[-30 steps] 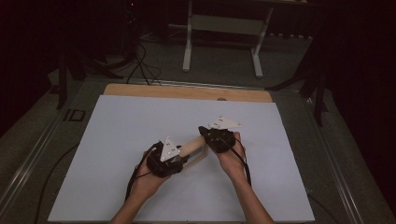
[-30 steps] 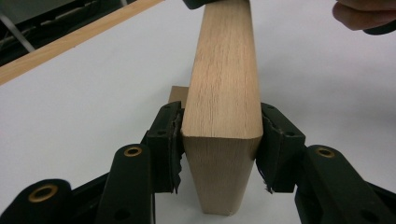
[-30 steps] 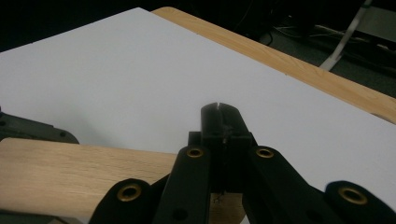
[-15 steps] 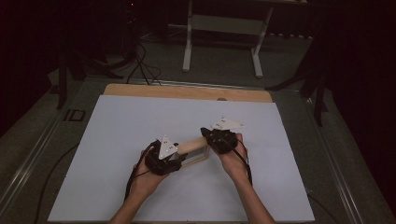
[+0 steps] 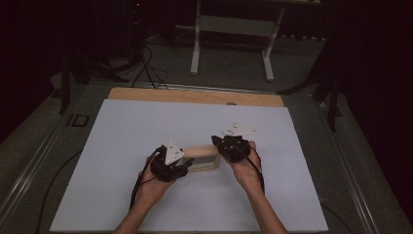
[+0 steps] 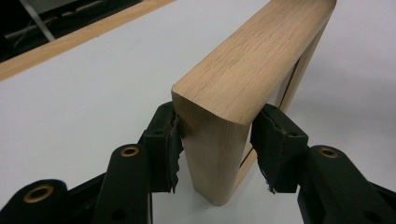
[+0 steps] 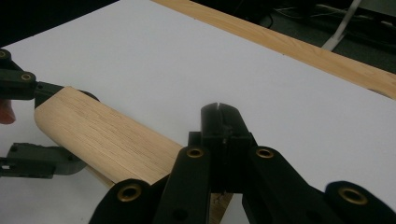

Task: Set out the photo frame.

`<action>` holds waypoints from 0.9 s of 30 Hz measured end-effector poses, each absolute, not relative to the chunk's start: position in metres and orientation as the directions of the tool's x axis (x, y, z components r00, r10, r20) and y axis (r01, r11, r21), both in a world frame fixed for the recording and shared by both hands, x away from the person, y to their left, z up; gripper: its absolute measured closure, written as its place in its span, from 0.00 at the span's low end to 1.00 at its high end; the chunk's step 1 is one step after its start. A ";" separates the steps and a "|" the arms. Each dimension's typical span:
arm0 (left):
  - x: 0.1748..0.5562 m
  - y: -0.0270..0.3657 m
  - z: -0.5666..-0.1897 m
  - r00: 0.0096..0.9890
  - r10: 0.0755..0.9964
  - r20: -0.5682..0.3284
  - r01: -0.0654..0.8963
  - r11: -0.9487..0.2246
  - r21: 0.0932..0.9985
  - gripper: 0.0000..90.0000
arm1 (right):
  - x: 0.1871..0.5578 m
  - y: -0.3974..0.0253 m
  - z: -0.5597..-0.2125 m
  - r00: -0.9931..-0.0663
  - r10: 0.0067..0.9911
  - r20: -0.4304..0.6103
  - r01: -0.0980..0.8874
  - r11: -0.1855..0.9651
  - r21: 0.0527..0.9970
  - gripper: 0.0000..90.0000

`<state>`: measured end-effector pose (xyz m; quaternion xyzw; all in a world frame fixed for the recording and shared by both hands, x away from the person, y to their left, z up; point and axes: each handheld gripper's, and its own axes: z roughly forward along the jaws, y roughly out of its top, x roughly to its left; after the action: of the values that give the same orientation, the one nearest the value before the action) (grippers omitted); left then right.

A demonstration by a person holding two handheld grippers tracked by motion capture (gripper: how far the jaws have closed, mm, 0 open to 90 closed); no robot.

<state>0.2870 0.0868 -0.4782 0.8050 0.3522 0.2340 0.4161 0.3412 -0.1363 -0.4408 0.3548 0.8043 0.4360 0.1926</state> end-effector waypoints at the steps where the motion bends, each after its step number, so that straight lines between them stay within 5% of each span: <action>1: 0.287 0.087 -0.478 0.642 0.762 0.084 0.372 -0.406 0.835 0.59 | 0.341 -0.136 -0.441 -0.674 0.739 0.000 0.403 0.368 0.838 1.00; 16: 0.287 0.088 -0.479 0.644 0.760 0.080 0.373 -0.403 0.836 0.59 | 0.331 -0.152 -0.434 -0.754 0.656 0.036 0.337 0.339 0.878 0.54; 27: 0.288 0.089 -0.479 0.646 0.760 0.066 0.385 -0.399 0.832 0.59 | 0.323 -0.165 -0.448 -0.790 0.611 0.045 0.339 0.375 0.863 0.38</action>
<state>0.2880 0.0891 -0.4791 0.8056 0.3552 0.2252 0.4172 0.3233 -0.1646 -0.4480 0.2909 0.8167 0.4776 0.1426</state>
